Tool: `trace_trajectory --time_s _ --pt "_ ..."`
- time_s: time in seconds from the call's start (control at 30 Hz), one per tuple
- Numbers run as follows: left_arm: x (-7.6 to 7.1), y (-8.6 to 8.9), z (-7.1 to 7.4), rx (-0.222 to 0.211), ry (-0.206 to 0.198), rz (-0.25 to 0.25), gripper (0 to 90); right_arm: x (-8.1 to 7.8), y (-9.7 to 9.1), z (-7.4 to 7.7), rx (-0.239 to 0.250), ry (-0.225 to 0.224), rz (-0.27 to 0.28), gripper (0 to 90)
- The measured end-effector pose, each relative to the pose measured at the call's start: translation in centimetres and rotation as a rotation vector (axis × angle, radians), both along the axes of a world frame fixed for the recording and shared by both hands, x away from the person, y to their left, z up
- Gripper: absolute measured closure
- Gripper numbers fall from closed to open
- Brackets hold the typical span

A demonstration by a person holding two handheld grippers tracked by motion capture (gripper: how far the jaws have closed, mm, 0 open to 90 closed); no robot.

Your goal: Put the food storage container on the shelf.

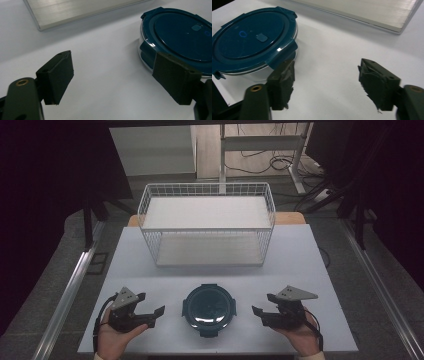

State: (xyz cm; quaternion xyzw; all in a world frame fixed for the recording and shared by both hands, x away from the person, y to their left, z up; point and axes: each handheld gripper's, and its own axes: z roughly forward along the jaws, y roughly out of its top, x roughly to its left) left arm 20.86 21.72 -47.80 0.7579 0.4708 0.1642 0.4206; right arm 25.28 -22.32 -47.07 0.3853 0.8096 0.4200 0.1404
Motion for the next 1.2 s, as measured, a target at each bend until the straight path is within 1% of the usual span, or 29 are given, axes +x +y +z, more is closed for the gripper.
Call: trace_trajectory --time_s 0.07,0.17,0.27,0.37,0.43,0.5,0.57,0.63,0.7,0.77,0.83,0.9,0.93,1.0,1.07,1.1,1.2 --pt "-0.1 -0.2 0.2 -0.013 -0.001 -0.008 16.5 0.0 0.0 0.0 0.006 0.001 0.003 24.1" --pt "-0.2 -0.6 0.5 -0.020 -0.004 -0.019 16.1 0.1 -0.2 0.1 0.027 0.013 -0.006 22.2" --pt "-0.3 -0.9 0.6 -0.034 0.007 -0.025 15.1 0.2 -0.3 0.1 0.046 0.029 -0.010 21.2" --pt "-0.3 -1.1 0.6 -0.050 0.027 -0.035 14.1 0.2 -0.2 0.2 0.058 0.035 -0.011 20.3" --pt "-0.3 -1.3 0.6 -0.055 0.033 -0.062 12.7 0.3 -0.1 0.3 0.064 0.035 -0.009 20.0" --pt "-0.3 -1.6 0.7 -0.055 0.038 -0.078 11.8 0.3 0.1 0.4 0.068 0.044 -0.008 20.0" --pt "-0.2 -2.0 0.8 -0.053 0.041 -0.087 10.9 0.3 0.4 0.4 0.070 0.050 0.002 19.7" --pt "-0.2 -2.1 0.8 -0.062 0.047 -0.093 10.9 0.3 0.9 0.4 0.068 0.057 0.016 19.0" --pt "-0.2 -2.2 0.8 -0.079 0.057 -0.093 10.9 0.3 1.2 0.4 0.066 0.069 0.026 18.7" --pt "0.0 -2.1 0.8 -0.092 0.065 -0.080 10.9 0.3 1.6 0.4 0.085 0.094 0.047 18.6" --pt "0.0 -2.3 0.8 -0.079 0.071 -0.052 11.0 0.2 2.1 0.7 0.109 0.111 0.060 18.1" --pt "0.0 -2.3 0.9 -0.087 0.075 -0.054 11.2 0.1 2.3 0.9 0.112 0.111 0.064 17.5" --pt "0.1 -2.4 1.0 -0.106 0.085 -0.061 11.2 0.0 2.9 1.2 0.136 0.125 0.073 16.5" --pt "0.2 -2.5 1.1 -0.135 0.107 -0.070 11.3 0.1 3.3 1.2 0.151 0.142 0.075 15.6" --pt "0.6 -2.6 0.9 -0.172 0.148 -0.082 11.2 0.3 3.7 1.1 0.158 0.166 0.080 14.9" --pt "0.9 -2.7 0.8 -0.182 0.168 -0.090 11.3 0.4 3.9 1.1 0.159 0.175 0.079 14.6" --pt "1.6 -3.3 0.3 -0.177 0.223 -0.106 10.6 0.9 4.5 0.9 0.169 0.204 0.078 13.8"
